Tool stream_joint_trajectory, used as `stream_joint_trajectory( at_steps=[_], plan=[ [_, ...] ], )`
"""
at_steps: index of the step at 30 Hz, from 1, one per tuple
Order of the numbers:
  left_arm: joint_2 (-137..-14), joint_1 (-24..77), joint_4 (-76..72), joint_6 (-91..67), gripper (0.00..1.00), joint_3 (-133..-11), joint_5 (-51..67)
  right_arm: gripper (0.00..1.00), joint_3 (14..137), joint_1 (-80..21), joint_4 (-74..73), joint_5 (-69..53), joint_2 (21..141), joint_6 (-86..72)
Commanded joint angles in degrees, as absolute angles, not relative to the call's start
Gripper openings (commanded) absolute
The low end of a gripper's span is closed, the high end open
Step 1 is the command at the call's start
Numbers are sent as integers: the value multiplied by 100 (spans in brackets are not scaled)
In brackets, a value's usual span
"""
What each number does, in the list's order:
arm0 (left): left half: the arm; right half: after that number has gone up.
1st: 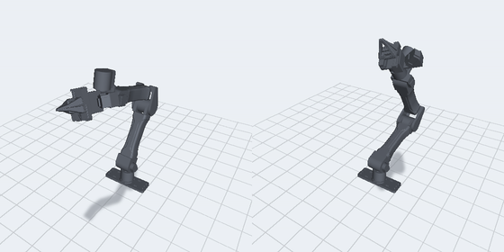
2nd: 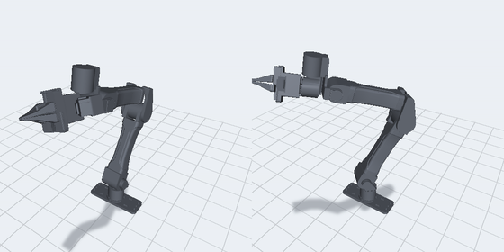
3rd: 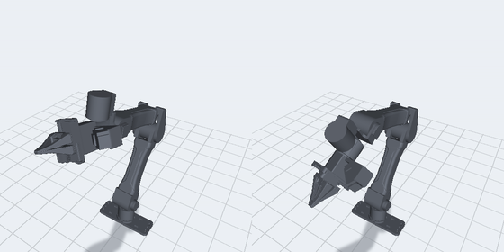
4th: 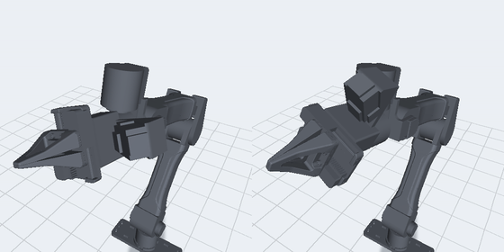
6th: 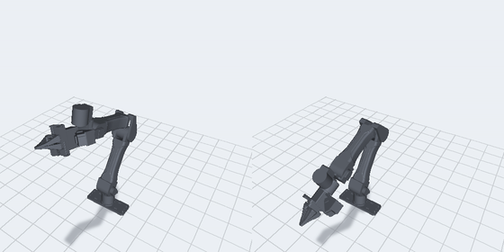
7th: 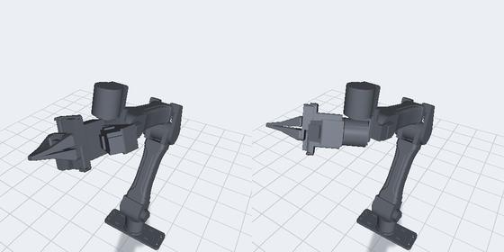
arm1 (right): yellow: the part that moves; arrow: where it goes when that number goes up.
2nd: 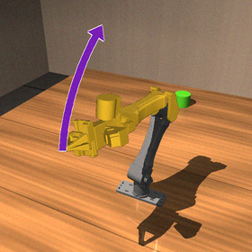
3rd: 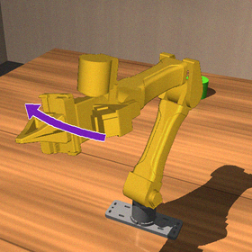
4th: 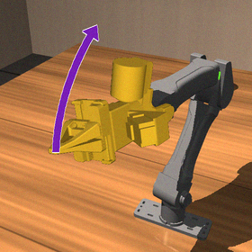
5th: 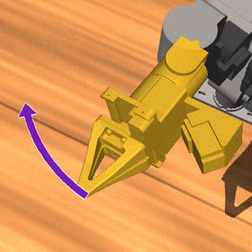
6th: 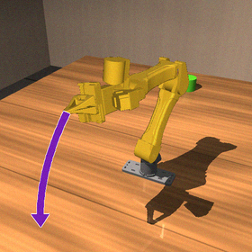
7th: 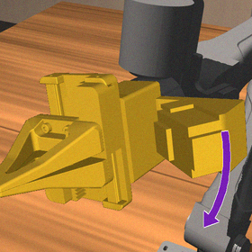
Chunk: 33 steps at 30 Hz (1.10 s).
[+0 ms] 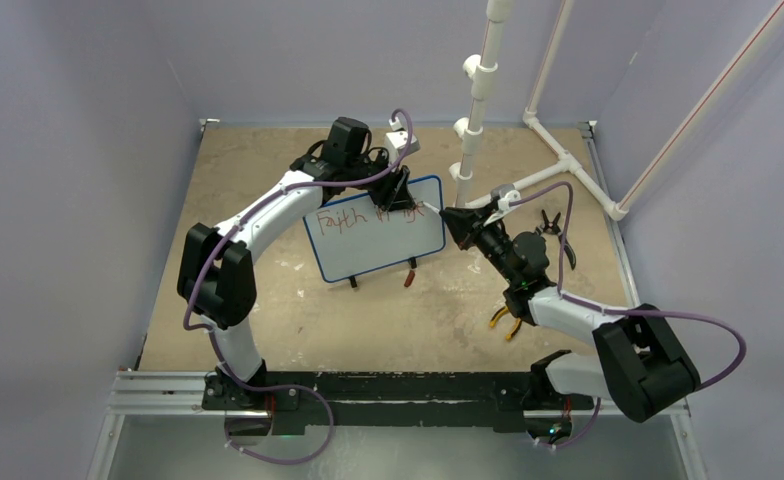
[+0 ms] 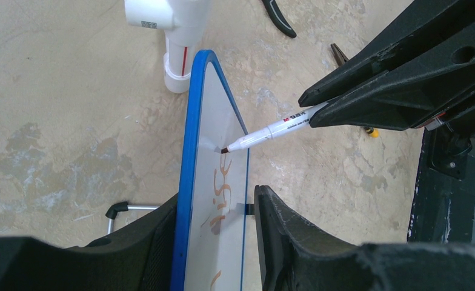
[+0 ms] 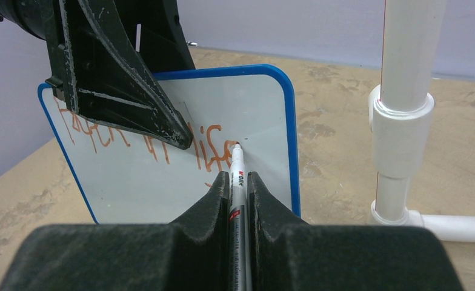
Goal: Write a sentence on the whiteboard
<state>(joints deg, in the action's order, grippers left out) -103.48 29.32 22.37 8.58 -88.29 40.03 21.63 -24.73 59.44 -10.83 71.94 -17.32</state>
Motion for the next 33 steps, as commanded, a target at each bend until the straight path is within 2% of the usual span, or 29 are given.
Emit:
stream_joint_trajectory(
  at_steps=[1, 5, 8, 13, 16, 18, 19, 22, 26, 33],
  plan=[
    [-10262, 2904, 2542, 832, 11, -8936, 4018, 0, 2180, -2452, 5836, -896, 7065, -1592],
    [-10169, 2893, 2467, 780, 37, -8983, 3907, 0, 2178, -2450, 5871, -1107, 6961, -1590],
    [-10126, 2855, 2442, 750, 52, -9073, 3873, 0, 2187, -2452, 5881, -1197, 6941, -1591],
    [-10116, 2815, 2469, 714, 69, -9205, 3849, 0, 2232, -2450, 5916, -1329, 7004, -1606],
    [-10078, 2772, 2466, 712, 73, -9230, 3833, 0, 2218, -2452, 5917, -1297, 6948, -1608],
    [-10064, 2753, 2476, 712, 70, -9229, 3826, 0, 2169, -2445, 5915, -1174, 6858, -1609],
    [-10064, 2751, 2488, 721, 65, -9222, 3809, 0, 2151, -2450, 5889, -1112, 6817, -1601],
    [-10079, 2734, 2532, 751, 44, -9200, 3801, 0, 2079, -2445, 5919, -942, 6694, -1606],
    [-10085, 2733, 2526, 798, 25, -9129, 3898, 0, 2037, -2447, 5959, -774, 6601, -1617],
    [-10063, 2731, 2562, 979, 3, -9005, 4012, 0, 2098, -2447, 5949, -519, 6768, -1643]
  ],
)
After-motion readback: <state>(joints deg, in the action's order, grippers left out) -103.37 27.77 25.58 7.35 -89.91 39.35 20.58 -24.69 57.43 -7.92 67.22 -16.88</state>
